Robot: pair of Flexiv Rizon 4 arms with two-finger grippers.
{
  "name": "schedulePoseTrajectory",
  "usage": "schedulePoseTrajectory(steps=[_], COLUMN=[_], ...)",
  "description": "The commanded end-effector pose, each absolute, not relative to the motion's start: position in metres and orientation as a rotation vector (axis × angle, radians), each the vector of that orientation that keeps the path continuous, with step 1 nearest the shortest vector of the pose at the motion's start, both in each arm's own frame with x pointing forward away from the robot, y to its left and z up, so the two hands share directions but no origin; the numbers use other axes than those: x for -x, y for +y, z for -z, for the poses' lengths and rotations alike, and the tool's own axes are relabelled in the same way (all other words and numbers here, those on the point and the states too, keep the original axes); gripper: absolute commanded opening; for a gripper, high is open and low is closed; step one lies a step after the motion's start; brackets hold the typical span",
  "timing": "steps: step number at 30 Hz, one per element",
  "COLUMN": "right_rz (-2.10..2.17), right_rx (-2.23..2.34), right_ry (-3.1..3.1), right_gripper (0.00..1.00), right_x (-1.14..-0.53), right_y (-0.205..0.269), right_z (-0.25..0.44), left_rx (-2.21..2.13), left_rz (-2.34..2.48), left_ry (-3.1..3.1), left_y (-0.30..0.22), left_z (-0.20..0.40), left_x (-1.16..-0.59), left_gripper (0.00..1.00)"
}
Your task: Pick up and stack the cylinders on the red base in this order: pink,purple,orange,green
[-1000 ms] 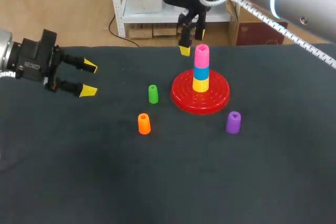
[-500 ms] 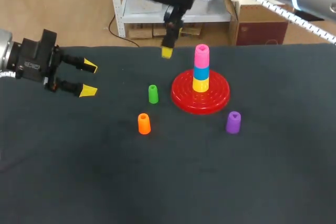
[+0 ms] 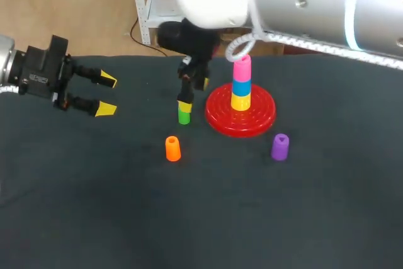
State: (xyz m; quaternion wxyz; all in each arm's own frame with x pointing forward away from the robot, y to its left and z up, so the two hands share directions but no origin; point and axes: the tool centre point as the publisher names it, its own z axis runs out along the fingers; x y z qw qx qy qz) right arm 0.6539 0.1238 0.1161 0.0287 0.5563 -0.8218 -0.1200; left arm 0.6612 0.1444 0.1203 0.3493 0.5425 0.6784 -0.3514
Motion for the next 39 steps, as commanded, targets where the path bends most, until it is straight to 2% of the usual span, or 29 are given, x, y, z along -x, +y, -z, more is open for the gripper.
schedulePoseTrajectory(steps=[1,10,21,30,39], right_rz=[0.03,0.006,-0.032,0.203,0.214], right_rx=[-1.673,-1.297,-1.01,-0.934,-0.834], right_ry=[-2.83,-2.966,-3.052,-3.014,-3.046], right_gripper=[1.0,1.0,1.0,1.0,1.0], right_x=[-0.619,-0.579,-0.58,-0.587,-0.585], right_y=[0.079,0.018,-0.032,-0.035,-0.041], right_z=[-0.117,-0.106,-0.099,-0.071,-0.051], left_rx=[-1.405,-1.405,-1.405,-1.405,-1.405], left_rz=[0.911,0.911,0.911,0.911,0.911], left_ry=[1.753,1.753,1.753,1.753,1.753], left_y=[0.146,0.146,0.146,0.146,0.146], left_z=[-0.12,-0.12,-0.12,-0.12,-0.12], left_x=[-0.661,-0.661,-0.661,-0.661,-0.661], left_gripper=[1.0,1.0,1.0,1.0,1.0])
